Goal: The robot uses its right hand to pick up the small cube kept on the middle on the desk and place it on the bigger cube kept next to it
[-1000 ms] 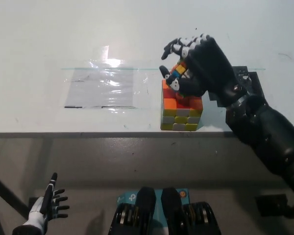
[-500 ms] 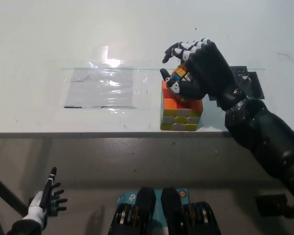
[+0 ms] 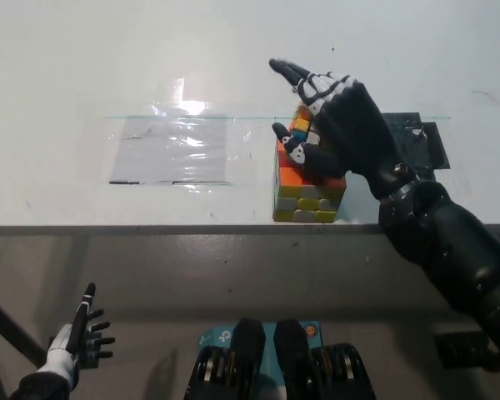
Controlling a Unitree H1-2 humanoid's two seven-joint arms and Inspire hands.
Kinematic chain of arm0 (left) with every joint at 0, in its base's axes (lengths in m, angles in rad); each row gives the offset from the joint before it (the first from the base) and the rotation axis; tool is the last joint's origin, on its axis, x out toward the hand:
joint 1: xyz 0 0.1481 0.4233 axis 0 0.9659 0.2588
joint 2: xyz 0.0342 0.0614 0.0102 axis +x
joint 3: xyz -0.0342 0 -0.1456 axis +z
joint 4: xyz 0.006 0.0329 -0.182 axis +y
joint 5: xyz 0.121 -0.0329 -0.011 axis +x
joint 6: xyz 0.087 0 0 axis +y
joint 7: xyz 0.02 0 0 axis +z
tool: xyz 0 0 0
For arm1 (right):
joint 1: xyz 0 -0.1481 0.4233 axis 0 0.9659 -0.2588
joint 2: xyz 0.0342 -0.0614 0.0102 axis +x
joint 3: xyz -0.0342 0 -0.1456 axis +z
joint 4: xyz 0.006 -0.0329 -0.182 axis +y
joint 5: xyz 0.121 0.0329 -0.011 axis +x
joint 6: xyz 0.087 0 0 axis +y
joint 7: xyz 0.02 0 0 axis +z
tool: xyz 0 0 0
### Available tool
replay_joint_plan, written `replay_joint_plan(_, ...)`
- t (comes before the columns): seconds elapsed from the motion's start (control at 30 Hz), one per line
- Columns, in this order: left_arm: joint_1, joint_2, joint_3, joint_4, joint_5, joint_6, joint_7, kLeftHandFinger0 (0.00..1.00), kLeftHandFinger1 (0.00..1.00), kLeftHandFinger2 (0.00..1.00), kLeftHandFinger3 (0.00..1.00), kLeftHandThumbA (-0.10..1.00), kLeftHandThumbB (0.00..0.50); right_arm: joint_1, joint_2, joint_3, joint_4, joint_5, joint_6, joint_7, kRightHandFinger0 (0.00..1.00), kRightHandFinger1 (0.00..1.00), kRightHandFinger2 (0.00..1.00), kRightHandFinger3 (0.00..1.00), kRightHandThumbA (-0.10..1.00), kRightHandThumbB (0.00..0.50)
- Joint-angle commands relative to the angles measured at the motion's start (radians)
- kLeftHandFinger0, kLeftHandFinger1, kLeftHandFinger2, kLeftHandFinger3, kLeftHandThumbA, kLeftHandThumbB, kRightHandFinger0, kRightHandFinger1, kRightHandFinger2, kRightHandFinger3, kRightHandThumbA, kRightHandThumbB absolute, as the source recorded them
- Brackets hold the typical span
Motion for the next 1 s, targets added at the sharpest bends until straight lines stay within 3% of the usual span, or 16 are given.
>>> replay_joint_plan(0.0, -0.009, 0.02, -0.005, -0.02, 0.006, -0.019, -0.007, 0.67, 0.71, 0.81, 0.86, 1.0, 0.046, -0.013, 0.003, -0.022, -0.076, -0.039, 0.095, 0.07, 1.0, 1.0, 1.0, 1.0, 0.94, 0.371)
replay_joint_plan(0.17, -0.007, 0.016, 0.0, -0.033, 0.004, -0.009, 0.001, 0.62, 0.66, 0.77, 0.84, 1.0, 0.025, -0.009, 0.005, -0.029, -0.101, -0.053, 0.106, 0.076, 1.0, 1.0, 1.0, 1.0, 0.97, 0.368)
replay_joint_plan(0.2, -0.01, 0.014, 0.002, -0.024, 0.003, -0.011, 0.006, 0.55, 0.6, 0.7, 0.81, 1.0, 0.026, -0.01, 0.006, -0.03, -0.099, -0.055, 0.106, 0.071, 1.0, 1.0, 1.0, 1.0, 0.95, 0.356)
replay_joint_plan(0.37, -0.01, 0.016, -0.005, -0.016, 0.005, -0.025, -0.004, 0.66, 0.7, 0.79, 0.85, 1.0, 0.025, -0.012, 0.001, -0.033, -0.107, -0.048, 0.102, 0.091, 1.0, 1.0, 1.0, 1.0, 0.98, 0.328)
replay_joint_plan(0.5, -0.011, 0.016, -0.005, -0.014, 0.007, -0.023, 0.001, 0.64, 0.68, 0.78, 0.83, 1.0, 0.027, -0.009, 0.001, -0.039, -0.11, -0.039, 0.089, 0.094, 1.0, 1.0, 1.0, 1.0, 0.94, 0.316)
replay_joint_plan(0.6, -0.003, 0.018, -0.009, -0.013, 0.01, -0.028, -0.001, 0.68, 0.72, 0.83, 0.87, 1.0, 0.015, -0.002, 0.002, -0.04, -0.116, -0.036, 0.074, 0.093, 1.0, 1.0, 1.0, 1.0, 0.88, 0.301)
replay_joint_plan(0.9, 0.0, 0.017, -0.005, -0.012, 0.007, -0.023, 0.005, 0.68, 0.71, 0.8, 0.84, 1.0, 0.003, 0.001, 0.007, -0.042, -0.133, -0.041, 0.071, 0.105, 1.0, 1.0, 1.0, 1.0, 0.92, 0.289)
replay_joint_plan(0.97, 0.003, 0.019, -0.003, 0.0, 0.003, -0.038, 0.002, 0.64, 0.67, 0.78, 0.83, 1.0, 0.015, 0.009, 0.01, -0.047, -0.15, -0.027, 0.063, 0.118, 1.0, 1.0, 1.0, 1.0, 0.89, 0.294)
